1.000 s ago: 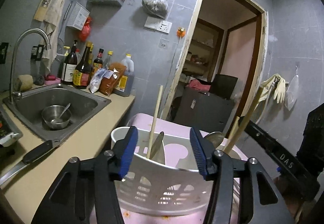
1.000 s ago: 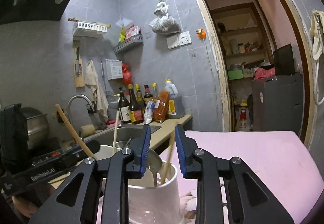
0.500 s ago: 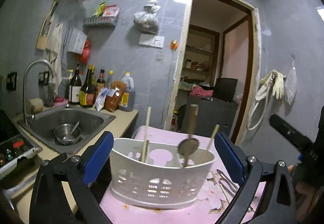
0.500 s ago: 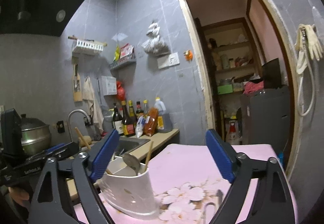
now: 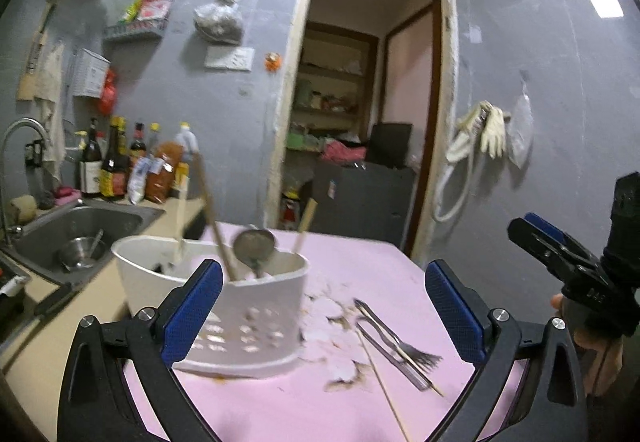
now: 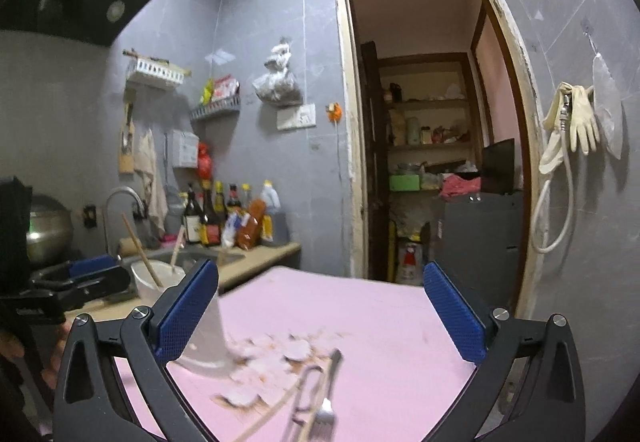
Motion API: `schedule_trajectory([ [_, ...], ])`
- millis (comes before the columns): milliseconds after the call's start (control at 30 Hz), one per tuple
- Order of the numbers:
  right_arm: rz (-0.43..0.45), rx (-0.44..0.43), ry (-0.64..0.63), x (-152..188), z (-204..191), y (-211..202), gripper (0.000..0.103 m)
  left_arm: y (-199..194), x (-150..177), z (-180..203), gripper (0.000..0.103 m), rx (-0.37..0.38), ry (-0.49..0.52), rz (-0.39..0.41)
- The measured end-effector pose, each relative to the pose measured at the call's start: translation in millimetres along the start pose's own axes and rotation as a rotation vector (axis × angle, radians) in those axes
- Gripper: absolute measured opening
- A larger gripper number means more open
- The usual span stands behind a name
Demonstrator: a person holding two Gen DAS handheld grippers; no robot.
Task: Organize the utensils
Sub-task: 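Move both open tools back down to the remaining utensils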
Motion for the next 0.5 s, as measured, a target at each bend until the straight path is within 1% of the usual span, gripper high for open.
schedule_trajectory([
  [67,-0.031,0.020,-0.014,8.3,7.3,-2.2,0.103,5.6,6.5,9.3,0.099,0.014,0.024,-0.027],
  [200,-0.112,0.022,-0.011,24.7,20.0,0.3,0.103,18.7,21.8,22.9,0.099,0.030,0.058,-0.092],
  [333,-0.213,0.020,0.031,43.2,35.0,8.2,0.103,30.7,38.1,36.1,0.099,0.063,0.079,-0.167],
  [433,-0.289,0.011,0.075,57.4,45.2,15.7,0.095,41.1,50.8,45.7,0.099,0.104,0.098,-0.242],
  [500,-0.349,0.001,0.106,68.6,51.0,21.5,0.086,46.1,57.5,50.6,0.099,0.115,0.111,-0.277],
])
Point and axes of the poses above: each gripper's, at about its wrist camera, not at the fingertips, and y roughly the way its jaws point, z to its right, x to its underside, the point moved 7 cm from there along y, roughly the way its jaws point, and after that the axes turned 7 degrees about -x, right-handed, at the moved point
